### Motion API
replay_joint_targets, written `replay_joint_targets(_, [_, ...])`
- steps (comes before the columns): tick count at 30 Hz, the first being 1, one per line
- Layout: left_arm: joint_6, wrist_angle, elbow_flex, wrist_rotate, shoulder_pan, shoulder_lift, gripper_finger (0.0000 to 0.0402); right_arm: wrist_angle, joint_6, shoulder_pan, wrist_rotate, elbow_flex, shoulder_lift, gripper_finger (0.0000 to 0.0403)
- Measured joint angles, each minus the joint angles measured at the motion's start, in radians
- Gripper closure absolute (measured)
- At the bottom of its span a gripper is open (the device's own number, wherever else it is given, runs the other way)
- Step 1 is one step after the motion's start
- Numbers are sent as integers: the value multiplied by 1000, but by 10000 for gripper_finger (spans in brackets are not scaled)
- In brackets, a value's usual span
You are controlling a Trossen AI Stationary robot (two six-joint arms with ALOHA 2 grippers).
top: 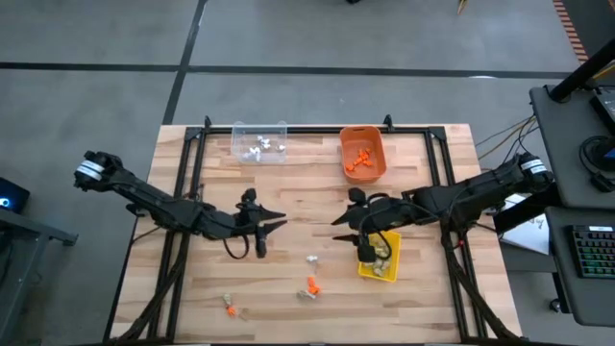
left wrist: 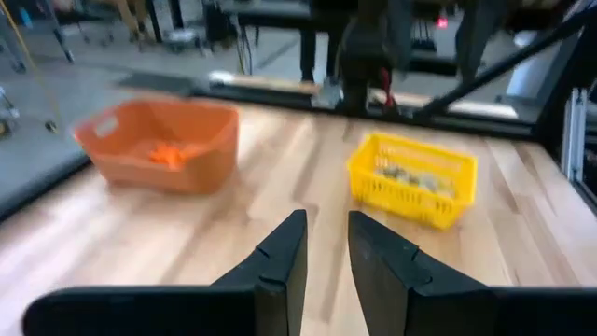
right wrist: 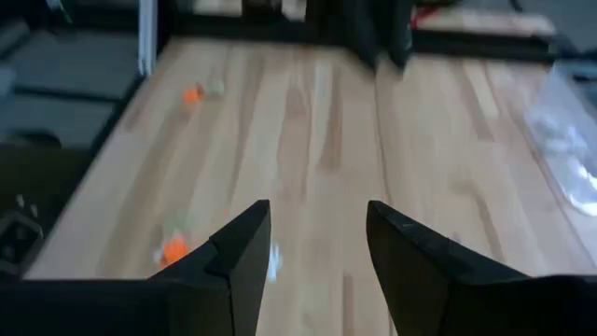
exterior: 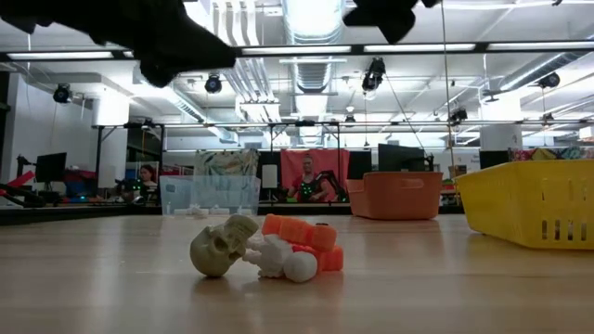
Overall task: Sort Halloween decoration
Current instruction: Put the white skeleton toy into the transparent bin
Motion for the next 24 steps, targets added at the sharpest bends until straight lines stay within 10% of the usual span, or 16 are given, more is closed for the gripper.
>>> replay_joint_targets(6, [-54, 41, 0, 174, -1, 135, 338, 108, 2, 7, -1, -28, 3, 248])
replay_joint_targets(24, [-19, 479, 47, 209, -5, 552, 334, 124, 281, 233, 210, -155, 4, 256])
